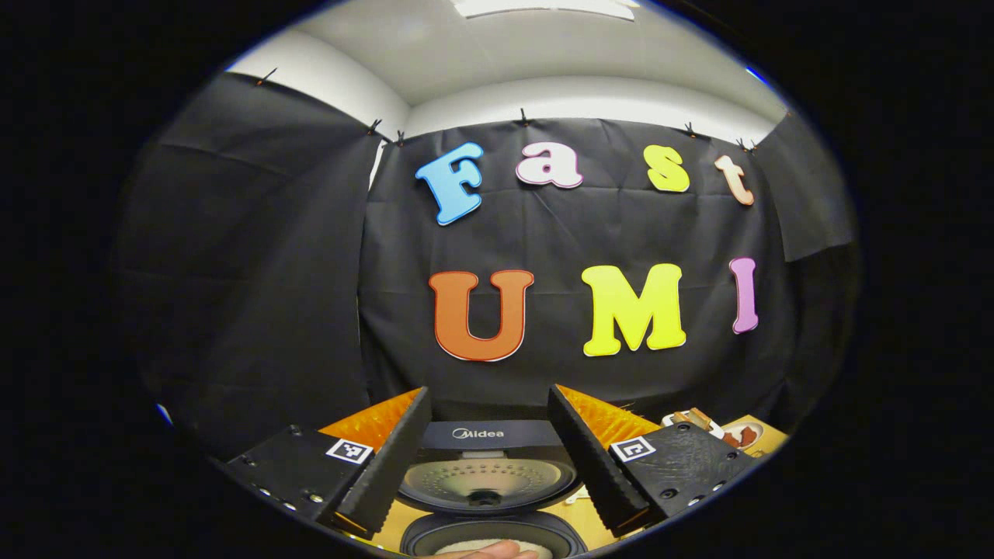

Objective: Close the left gripper, press the button to open the rice cooker; take a wooden spoon from the chopstick holder with the right hand, scoop a spoonful of rice and pour it into the rice cooker, then put the wooden spoon back into the chopstick holder.

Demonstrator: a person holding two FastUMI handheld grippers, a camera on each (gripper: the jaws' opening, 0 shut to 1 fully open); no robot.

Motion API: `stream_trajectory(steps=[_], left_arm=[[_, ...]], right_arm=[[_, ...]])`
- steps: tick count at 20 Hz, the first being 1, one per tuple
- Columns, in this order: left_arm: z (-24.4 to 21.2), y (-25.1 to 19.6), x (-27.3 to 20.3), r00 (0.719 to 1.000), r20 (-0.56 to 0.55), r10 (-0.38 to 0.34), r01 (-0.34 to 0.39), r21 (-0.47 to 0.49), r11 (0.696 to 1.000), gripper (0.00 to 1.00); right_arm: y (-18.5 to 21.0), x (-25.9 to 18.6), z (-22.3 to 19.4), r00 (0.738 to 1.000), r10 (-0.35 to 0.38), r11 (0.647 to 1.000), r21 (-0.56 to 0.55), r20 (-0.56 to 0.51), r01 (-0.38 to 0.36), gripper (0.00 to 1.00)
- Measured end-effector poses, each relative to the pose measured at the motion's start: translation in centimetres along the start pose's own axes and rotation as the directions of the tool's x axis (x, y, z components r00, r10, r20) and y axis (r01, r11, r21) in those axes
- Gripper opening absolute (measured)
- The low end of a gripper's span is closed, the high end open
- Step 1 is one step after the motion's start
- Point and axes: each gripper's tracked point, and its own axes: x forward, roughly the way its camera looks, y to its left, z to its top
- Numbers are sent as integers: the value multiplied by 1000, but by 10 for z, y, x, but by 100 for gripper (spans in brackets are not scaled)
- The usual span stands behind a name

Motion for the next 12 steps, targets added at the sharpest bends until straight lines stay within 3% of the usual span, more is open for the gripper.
stream_trajectory(steps=[2, 3, 7, 10, 11, 12], left_arm=[[-8, 6, 18, 1000, -17, 12, -13, -17, 1000, 96], [-13, 10, 26, 999, -29, 21, -22, -25, 999, 96], [-42, 19, 52, 987, -147, 66, -64, 18, 998, 95], [-43, 17, 47, 988, -148, 35, -44, -55, 998, 87], [-44, 18, 46, 987, -159, 30, -40, -58, 998, 100], [-40, 16, 41, 989, -148, 30, -39, -54, 998, 100]], right_arm=[[-12, -7, 1, 999, -24, 1000, 17, 44, 24, 94], [-19, -10, -1, 998, -39, 999, 25, 53, 38, 100], [-35, -14, -18, 998, -64, 997, 48, 12, 63, 100], [-50, -18, -27, 997, -79, 996, 31, -11, 79, 100], [-54, -19, -28, 996, -84, 996, 24, -16, 84, 100], [-57, -19, -30, 996, -88, 996, 19, -20, 88, 100]])
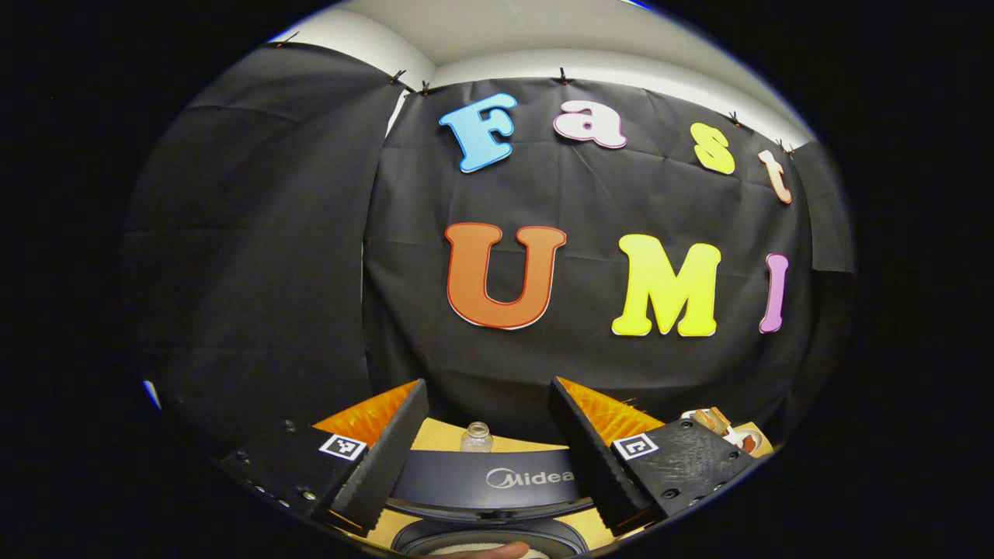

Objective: Close the left gripper, press the button to open the rice cooker; take a wooden spoon from the chopstick holder with the right hand, scoop a spoonful of rice and pour it into the rice cooker, then put the wooden spoon back into the chopstick holder.

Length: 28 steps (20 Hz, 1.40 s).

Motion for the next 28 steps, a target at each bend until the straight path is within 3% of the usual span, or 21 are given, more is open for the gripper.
stream_trajectory(steps=[8, 9, 10, 11, 12, 13, 14, 17, 18, 20, 23, 24, 25, 26, 28], left_arm=[[-24, -1, -50, 996, -83, -22, 23, 14, 1000, 100], [-28, 0, -58, 995, -95, -22, 23, 9, 1000, 100], [-32, -1, -66, 994, -103, -22, 23, 9, 1000, 100], [-38, -2, -73, 993, -112, -26, 28, 16, 999, 100], [-46, -3, -82, 991, -134, -27, 30, 16, 999, 100], [-57, -3, -91, 985, -169, -18, 20, 10, 1000, 100], [-69, -3, -100, 978, -208, -10, 14, 15, 1000, 100], [-90, -1, -120, 970, -242, 1, 8, 36, 999, 97], [-100, -3, -126, 966, -258, -3, 15, 43, 999, 98], [-119, -3, -141, 956, -293, -17, 31, 43, 999, 97], [-148, -2, -152, 941, -339, -22, 44, 55, 998, 97], [-153, -2, -155, 942, -335, -24, 48, 64, 997, 98], [-159, -2, -158, 942, -334, -24, 51, 74, 996, 98], [-167, -2, -161, 941, -338, -24, 53, 80, 995, 98], [-177, 0, -166, 943, -332, -22, 54, 87, 995, 98]], right_arm=[[-11, -7, -9, 999, -6, 1000, -16, -34, 5, 100], [-10, -7, -12, 999, -3, 1000, -23, -42, 2, 94], [-9, -9, -13, 999, 2, 1000, -25, -46, -3, 100], [-7, -9, -12, 999, 5, 1000, -28, -48, -6, 94], [-7, -10, -11, 999, 8, 999, -34, -49, -10, 100], [-4, -11, -10, 999, 16, 999, -35, -49, -18, 94], [-1, -11, -8, 999, 25, 999, -33, -47, -26, 100], [8, -7, -9, 997, 43, 997, -55, -61, -47, 100], [9, -6, -8, 997, 43, 996, -70, -58, -47, 94], [13, -5, -7, 997, 47, 995, -90, -54, -51, 100], [27, -2, -14, 994, 77, 993, -79, -83, -84, 100], [28, -1, -16, 993, 79, 993, -79, -91, -86, 94], [30, 0, -17, 992, 81, 993, -78, -94, -88, 100], [33, 1, -17, 992, 83, 993, -78, -94, -90, 94], [37, 4, -19, 991, 85, 992, -85, -100, -94, 100]])
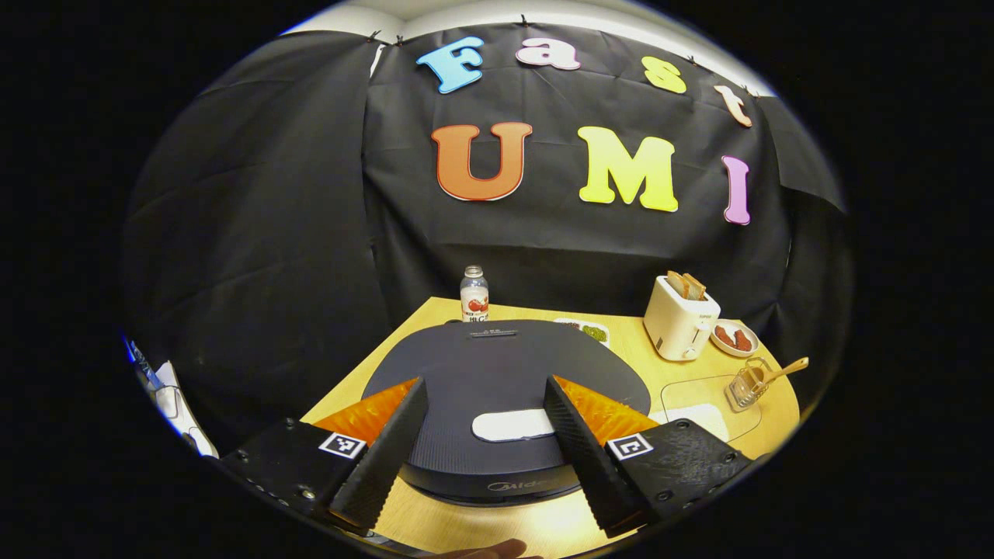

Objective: Close the left gripper, press the button to open the rice cooker; take a wooden spoon from the chopstick holder with the right hand, scoop a spoonful of rice and pour it into the rice cooker, then put the wooden spoon back into the chopstick holder.

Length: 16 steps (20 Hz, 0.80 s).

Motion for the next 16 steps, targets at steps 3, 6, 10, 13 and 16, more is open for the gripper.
stream_trajectory(steps=[3, 6, 10, 13, 16], left_arm=[[-17, -1, 3, 1000, 26, 4, -4, 14, 1000, 98], [-24, -2, 4, 997, 79, 2, -3, 19, 1000, 98], [-26, -1, 6, 983, 181, 16, -19, 17, 1000, 98], [-23, -1, 8, 961, 272, 43, -47, 8, 999, 99], [-24, -1, 13, 947, 315, 61, -59, -15, 998, 98]], right_arm=[[11, 4, -1, 1000, 10, 1000, -14, -5, -11, 94], [22, 11, -6, 1000, 17, 1000, -21, -15, -17, 94], [46, 17, -13, 998, 54, 998, -9, -40, -54, 94], [54, 22, -17, 997, 57, 998, -28, -45, -58, 100], [61, 24, -25, 996, 65, 997, -37, -68, -68, 100]])
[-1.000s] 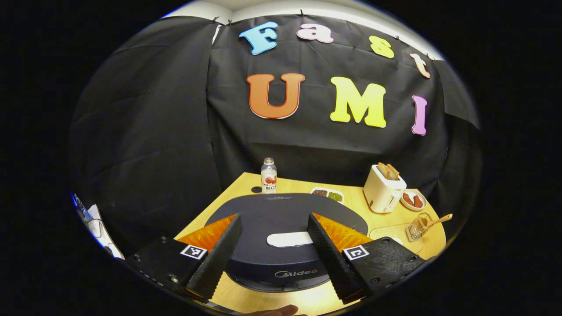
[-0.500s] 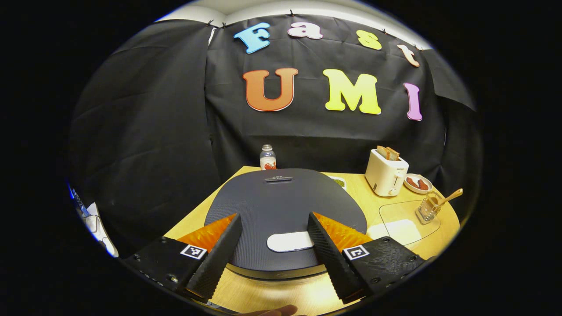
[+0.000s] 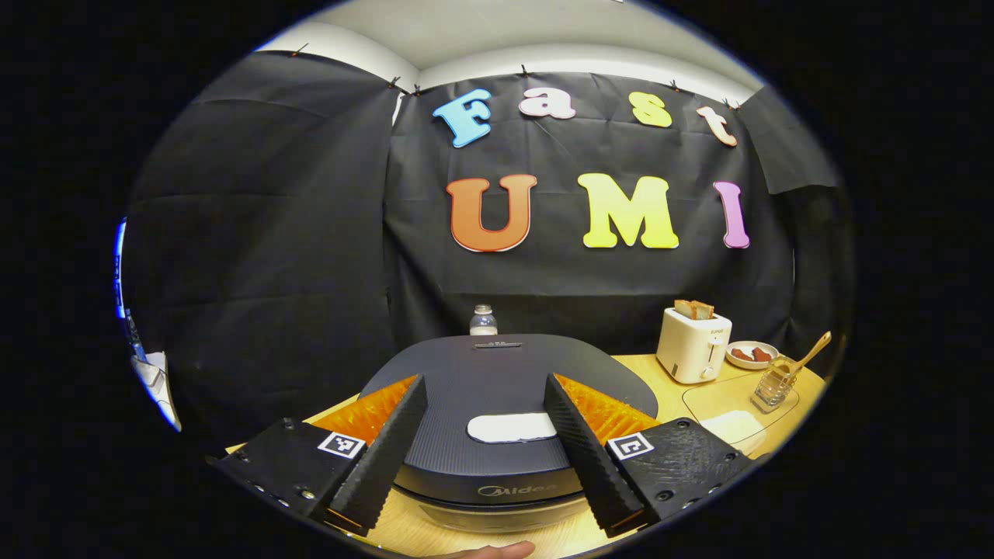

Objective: Close the left gripper, press the button to open the rice cooker; take a wooden spoon from the chopstick holder with the right hand, scoop a spoonful of rice and pour it into the rice cooker, then put the wooden spoon back into the chopstick holder.

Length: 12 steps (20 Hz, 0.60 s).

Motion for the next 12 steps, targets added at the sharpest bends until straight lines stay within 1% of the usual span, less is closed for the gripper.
stream_trajectory(steps=[1, 2, 3, 4, 5, 6, 7, 8, 11, 12], left_arm=[[-5, -2, 0, 1000, 1, -5, 5, 4, 1000, 98], [-4, -3, -1, 1000, 26, -9, 9, -3, 1000, 98], [-5, -3, -2, 999, 43, -13, 13, -2, 1000, 98], [0, -2, -3, 997, 71, -12, 12, 2, 1000, 98], [-2, -1, -1, 998, 65, -10, 11, -2, 1000, 100], [-1, -2, 0, 997, 73, -10, 10, 0, 1000, 98], [-2, -1, 0, 998, 63, -7, 7, 0, 1000, 98], [1, -1, -1, 998, 70, -2, 2, 5, 1000, 97], [1, 1, -4, 999, 21, 25, -25, 13, 1000, 96], [2, 0, -7, 999, 3, 33, -33, 24, 999, 97]], right_arm=[[1, 1, -1, 1000, -1, 1000, -4, -5, 1, 100], [1, 2, -2, 1000, -2, 1000, -7, -7, 2, 100], [1, 2, -3, 1000, -5, 1000, -10, -9, 5, 94], [0, 2, -3, 1000, -7, 1000, -12, -9, 7, 94], [0, 3, -4, 1000, -10, 1000, -13, -13, 10, 94], [1, 3, -5, 1000, -11, 1000, -15, -17, 11, 100], [1, 4, -5, 1000, -12, 1000, -18, -20, 11, 94], [1, 3, -4, 1000, -13, 1000, -21, -22, 13, 100], [3, 3, 1, 1000, -12, 999, -31, -18, 12, 100], [4, 3, 2, 1000, -12, 999, -35, -14, 11, 95]])
